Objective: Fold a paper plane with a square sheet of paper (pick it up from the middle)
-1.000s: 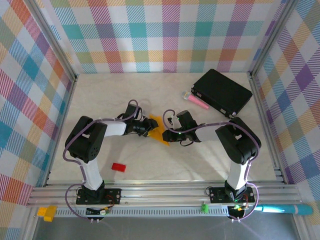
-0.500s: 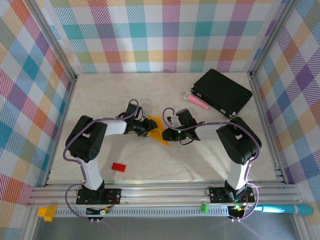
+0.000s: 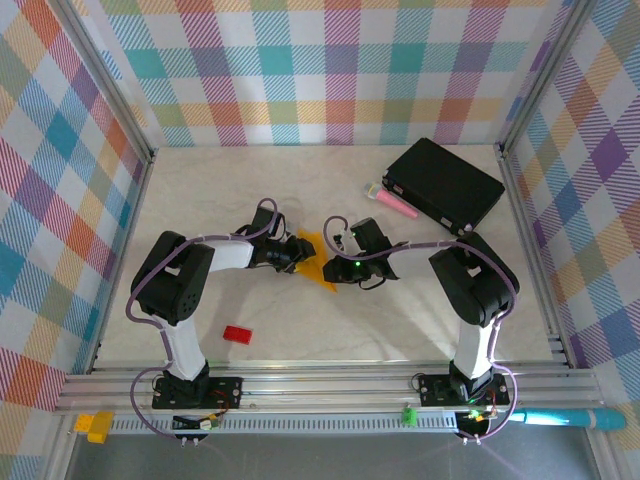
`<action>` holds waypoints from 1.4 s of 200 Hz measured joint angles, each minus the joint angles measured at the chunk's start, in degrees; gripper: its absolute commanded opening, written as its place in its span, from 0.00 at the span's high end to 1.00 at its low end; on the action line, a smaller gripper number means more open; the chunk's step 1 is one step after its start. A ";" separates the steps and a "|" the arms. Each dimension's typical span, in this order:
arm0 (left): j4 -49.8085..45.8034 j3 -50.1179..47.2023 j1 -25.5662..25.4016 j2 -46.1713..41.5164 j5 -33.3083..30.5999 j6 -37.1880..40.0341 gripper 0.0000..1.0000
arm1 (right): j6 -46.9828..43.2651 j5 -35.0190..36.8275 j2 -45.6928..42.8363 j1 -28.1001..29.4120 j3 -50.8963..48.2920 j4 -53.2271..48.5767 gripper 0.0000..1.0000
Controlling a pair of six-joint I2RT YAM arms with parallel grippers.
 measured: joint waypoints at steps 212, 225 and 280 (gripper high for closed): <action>1.42 -1.31 0.02 -6.16 -1.25 -1.79 0.68 | -2.34 -5.11 3.52 -1.99 3.52 -2.84 0.87; 4.13 -1.99 0.02 -6.25 -0.37 -2.60 0.72 | -2.34 -5.57 3.65 -2.03 3.78 -3.08 0.86; 15.04 -3.82 -0.04 -3.43 5.53 -6.27 0.80 | -2.38 -6.67 3.67 -2.67 4.33 -4.17 0.85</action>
